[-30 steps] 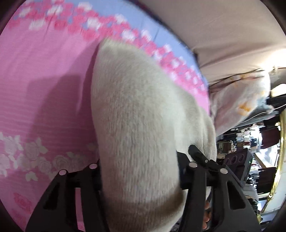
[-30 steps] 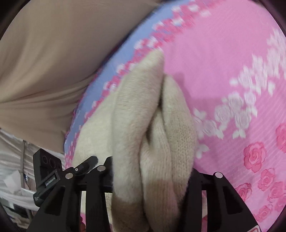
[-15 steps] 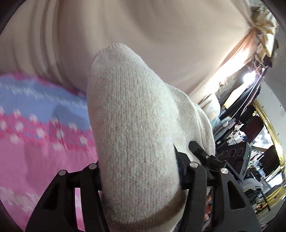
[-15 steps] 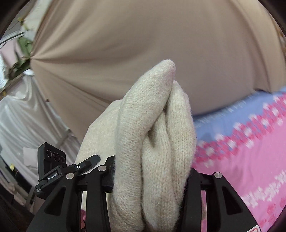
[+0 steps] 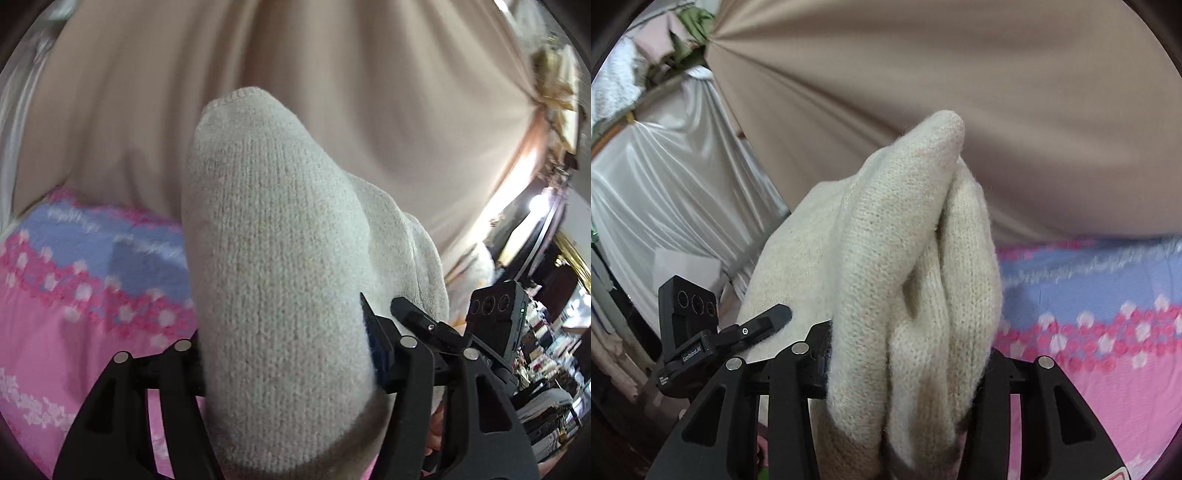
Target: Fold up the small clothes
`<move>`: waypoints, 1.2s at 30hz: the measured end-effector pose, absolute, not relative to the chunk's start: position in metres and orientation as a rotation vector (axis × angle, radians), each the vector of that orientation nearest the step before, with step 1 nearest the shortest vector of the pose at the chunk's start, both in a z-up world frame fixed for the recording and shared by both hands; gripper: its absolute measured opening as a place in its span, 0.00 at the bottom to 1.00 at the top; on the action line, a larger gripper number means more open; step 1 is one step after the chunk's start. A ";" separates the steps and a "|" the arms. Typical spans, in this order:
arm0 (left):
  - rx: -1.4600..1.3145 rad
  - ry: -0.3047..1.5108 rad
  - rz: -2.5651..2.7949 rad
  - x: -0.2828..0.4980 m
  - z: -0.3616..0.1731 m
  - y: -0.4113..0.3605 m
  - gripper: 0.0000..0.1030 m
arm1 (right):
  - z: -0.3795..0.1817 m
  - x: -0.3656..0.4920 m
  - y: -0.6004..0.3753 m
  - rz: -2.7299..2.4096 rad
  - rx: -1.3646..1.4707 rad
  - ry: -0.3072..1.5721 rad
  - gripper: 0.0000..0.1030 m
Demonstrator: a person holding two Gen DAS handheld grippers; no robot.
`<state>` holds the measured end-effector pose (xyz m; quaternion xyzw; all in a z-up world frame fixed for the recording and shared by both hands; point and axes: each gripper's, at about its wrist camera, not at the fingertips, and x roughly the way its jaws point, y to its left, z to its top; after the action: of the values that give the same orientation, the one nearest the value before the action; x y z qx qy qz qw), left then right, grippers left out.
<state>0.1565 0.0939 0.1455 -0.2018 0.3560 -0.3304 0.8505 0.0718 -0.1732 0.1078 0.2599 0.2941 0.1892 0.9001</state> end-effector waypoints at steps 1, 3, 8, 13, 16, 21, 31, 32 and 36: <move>-0.438 0.797 -0.667 0.168 0.116 0.102 0.67 | 0.072 0.085 -0.167 0.379 0.553 0.658 0.51; -0.446 0.917 -0.560 0.187 0.044 0.110 0.71 | -0.014 0.109 -0.160 0.269 0.573 0.819 0.59; -0.451 1.180 -0.320 0.185 -0.093 0.148 0.54 | -0.119 0.082 -0.166 0.055 0.680 1.077 0.38; -0.503 1.033 -0.379 0.153 -0.046 0.175 0.61 | -0.053 0.052 -0.123 0.134 0.502 0.960 0.22; -0.427 1.013 -0.432 0.154 -0.031 0.152 0.68 | -0.042 0.073 -0.092 0.173 0.425 0.968 0.22; -0.236 1.133 -0.379 0.169 -0.077 0.108 0.68 | -0.124 0.112 -0.088 0.059 0.349 1.237 0.11; -0.267 1.147 -0.386 0.125 -0.065 0.167 0.73 | -0.075 0.059 -0.101 -0.008 0.303 1.143 0.53; -0.188 1.164 -0.395 0.114 -0.069 0.163 0.73 | -0.083 0.055 -0.106 -0.016 0.337 1.158 0.53; -0.019 1.174 -0.372 0.099 -0.096 0.144 0.72 | -0.119 0.048 -0.130 0.023 0.612 1.239 0.53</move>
<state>0.0986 0.1436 -0.0957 -0.0088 0.5505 -0.1742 0.8164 0.0482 -0.1297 -0.1191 0.2820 0.5714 0.0104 0.7707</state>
